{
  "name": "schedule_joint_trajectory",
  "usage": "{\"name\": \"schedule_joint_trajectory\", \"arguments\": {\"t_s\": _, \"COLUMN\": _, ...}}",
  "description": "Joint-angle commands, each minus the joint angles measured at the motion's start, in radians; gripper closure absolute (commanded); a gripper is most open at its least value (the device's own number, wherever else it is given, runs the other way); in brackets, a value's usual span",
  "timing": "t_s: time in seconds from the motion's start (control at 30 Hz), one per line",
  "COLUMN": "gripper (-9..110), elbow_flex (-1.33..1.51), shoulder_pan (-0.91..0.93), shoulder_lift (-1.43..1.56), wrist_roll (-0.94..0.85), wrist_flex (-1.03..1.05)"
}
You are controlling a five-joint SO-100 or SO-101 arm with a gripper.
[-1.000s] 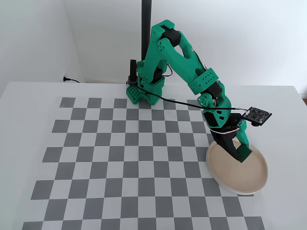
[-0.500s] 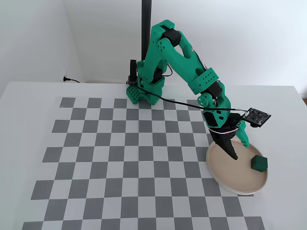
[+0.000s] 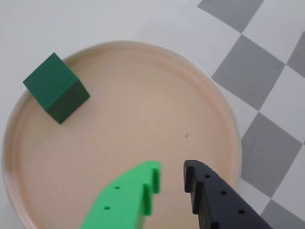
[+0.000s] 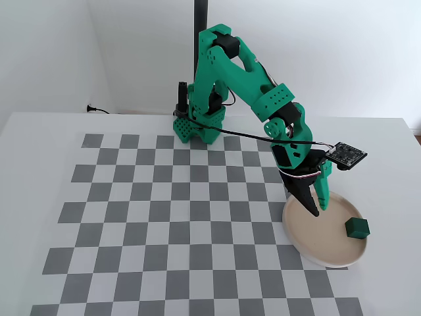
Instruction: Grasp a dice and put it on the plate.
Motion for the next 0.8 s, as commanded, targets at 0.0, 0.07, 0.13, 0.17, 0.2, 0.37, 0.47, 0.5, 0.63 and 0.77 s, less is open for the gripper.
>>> {"name": "schedule_joint_trajectory", "arguments": {"t_s": 0.0, "gripper": 106, "elbow_flex": -0.089, "shoulder_pan": 0.008, "shoulder_lift": 0.126, "wrist_roll": 0.014, "wrist_flex": 0.02}}
{"name": "schedule_joint_trajectory", "arguments": {"t_s": 0.07, "gripper": 106, "elbow_flex": -0.087, "shoulder_pan": 0.014, "shoulder_lift": 0.152, "wrist_roll": 0.018, "wrist_flex": 0.041}}
{"name": "schedule_joint_trajectory", "arguments": {"t_s": 0.13, "gripper": 106, "elbow_flex": -0.084, "shoulder_pan": 0.021, "shoulder_lift": 0.187, "wrist_roll": 0.02, "wrist_flex": 0.074}}
{"name": "schedule_joint_trajectory", "arguments": {"t_s": 0.17, "gripper": 106, "elbow_flex": -0.077, "shoulder_pan": 0.026, "shoulder_lift": 0.207, "wrist_roll": 0.021, "wrist_flex": 0.087}}
{"name": "schedule_joint_trajectory", "arguments": {"t_s": 0.2, "gripper": 106, "elbow_flex": -0.063, "shoulder_pan": 0.029, "shoulder_lift": 0.232, "wrist_roll": 0.021, "wrist_flex": 0.095}}
{"name": "schedule_joint_trajectory", "arguments": {"t_s": 0.37, "gripper": 106, "elbow_flex": 0.057, "shoulder_pan": 0.049, "shoulder_lift": 0.377, "wrist_roll": 0.015, "wrist_flex": 0.089}}
{"name": "schedule_joint_trajectory", "arguments": {"t_s": 0.47, "gripper": 106, "elbow_flex": 0.114, "shoulder_pan": 0.074, "shoulder_lift": 0.445, "wrist_roll": 0.032, "wrist_flex": 0.086}}
{"name": "schedule_joint_trajectory", "arguments": {"t_s": 0.5, "gripper": 106, "elbow_flex": 0.126, "shoulder_pan": 0.084, "shoulder_lift": 0.46, "wrist_roll": 0.043, "wrist_flex": 0.086}}
{"name": "schedule_joint_trajectory", "arguments": {"t_s": 0.63, "gripper": 106, "elbow_flex": 0.196, "shoulder_pan": 0.135, "shoulder_lift": 0.531, "wrist_roll": 0.061, "wrist_flex": 0.075}}
{"name": "schedule_joint_trajectory", "arguments": {"t_s": 0.77, "gripper": 106, "elbow_flex": 0.296, "shoulder_pan": 0.179, "shoulder_lift": 0.611, "wrist_roll": 0.084, "wrist_flex": 0.02}}
